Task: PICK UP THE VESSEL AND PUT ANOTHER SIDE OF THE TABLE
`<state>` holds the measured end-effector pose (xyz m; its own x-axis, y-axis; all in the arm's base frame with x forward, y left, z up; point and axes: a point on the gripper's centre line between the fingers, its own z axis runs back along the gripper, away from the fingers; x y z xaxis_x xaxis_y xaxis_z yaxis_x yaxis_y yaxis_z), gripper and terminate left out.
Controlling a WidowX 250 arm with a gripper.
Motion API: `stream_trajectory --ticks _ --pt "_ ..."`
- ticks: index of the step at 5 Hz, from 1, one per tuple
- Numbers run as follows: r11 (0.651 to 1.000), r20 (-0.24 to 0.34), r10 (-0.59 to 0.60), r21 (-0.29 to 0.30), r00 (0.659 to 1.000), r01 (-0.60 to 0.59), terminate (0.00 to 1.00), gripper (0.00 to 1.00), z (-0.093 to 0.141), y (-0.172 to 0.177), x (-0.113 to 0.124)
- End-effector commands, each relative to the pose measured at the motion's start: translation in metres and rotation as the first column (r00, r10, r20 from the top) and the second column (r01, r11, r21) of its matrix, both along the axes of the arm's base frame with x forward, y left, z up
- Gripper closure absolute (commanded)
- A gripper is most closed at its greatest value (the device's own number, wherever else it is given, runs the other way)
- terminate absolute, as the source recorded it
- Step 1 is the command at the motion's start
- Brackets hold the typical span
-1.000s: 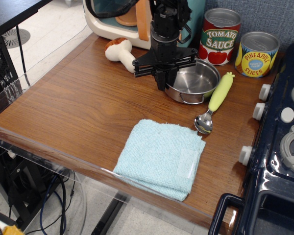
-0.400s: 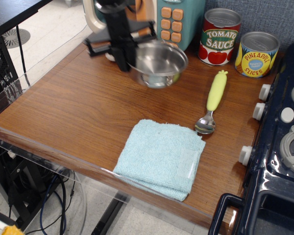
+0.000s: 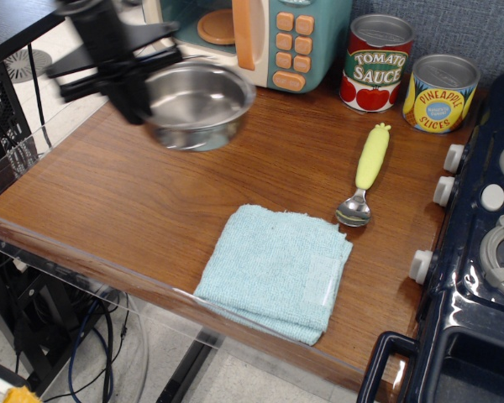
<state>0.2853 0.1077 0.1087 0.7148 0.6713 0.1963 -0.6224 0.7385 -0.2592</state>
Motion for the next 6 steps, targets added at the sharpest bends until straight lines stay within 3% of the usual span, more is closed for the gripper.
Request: stream_trajectory --ticks 1,2,4,6 --pt "0.997 0.056 0.035 0.071 0.998 -0.039 0.00 1.00 0.000 0.058 -0.038" --pt "0.990 0.026 0.113 0.088 0.993 -0.115 0.00 1.00 -0.021 0.081 -0.045" --pt "0.974 -0.106 0.194 0.142 0.975 -0.178 0.00 1.00 -0.054 0.102 -0.052" --pt "0.975 -0.172 0.203 0.131 0.964 -0.182 0.00 1.00 -0.068 0.102 -0.050"
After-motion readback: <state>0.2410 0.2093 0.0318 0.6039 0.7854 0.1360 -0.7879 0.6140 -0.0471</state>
